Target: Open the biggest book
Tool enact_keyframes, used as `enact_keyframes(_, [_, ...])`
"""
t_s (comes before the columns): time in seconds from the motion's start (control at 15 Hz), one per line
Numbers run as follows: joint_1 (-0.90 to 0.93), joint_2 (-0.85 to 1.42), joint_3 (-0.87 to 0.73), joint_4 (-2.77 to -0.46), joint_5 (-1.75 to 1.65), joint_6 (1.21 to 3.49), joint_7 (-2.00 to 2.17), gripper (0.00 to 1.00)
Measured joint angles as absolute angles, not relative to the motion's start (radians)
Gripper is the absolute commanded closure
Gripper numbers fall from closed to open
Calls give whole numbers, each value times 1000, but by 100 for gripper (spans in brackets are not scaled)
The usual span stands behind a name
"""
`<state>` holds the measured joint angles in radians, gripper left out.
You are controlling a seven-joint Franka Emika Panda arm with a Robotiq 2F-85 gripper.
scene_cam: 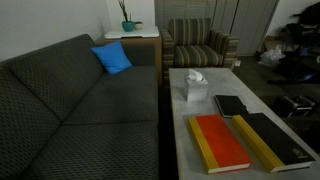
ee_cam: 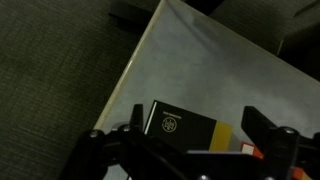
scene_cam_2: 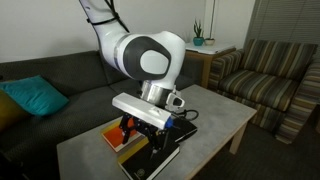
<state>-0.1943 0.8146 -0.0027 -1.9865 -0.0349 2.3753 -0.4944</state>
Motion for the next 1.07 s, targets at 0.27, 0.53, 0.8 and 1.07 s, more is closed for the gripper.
enact_keyframes(0.27, [-139,884,60,-1938,-48,2456,-445,0])
enact_keyframes(0.53, [-24,1006,32,-1799,-115,2479,-310,0])
enact_keyframes(0.8, [69,1168,-88,-1586,-168,2454,-155,0])
enact_keyframes(1.07, [68,1216,-105,-1521,-168,2438,-143,0])
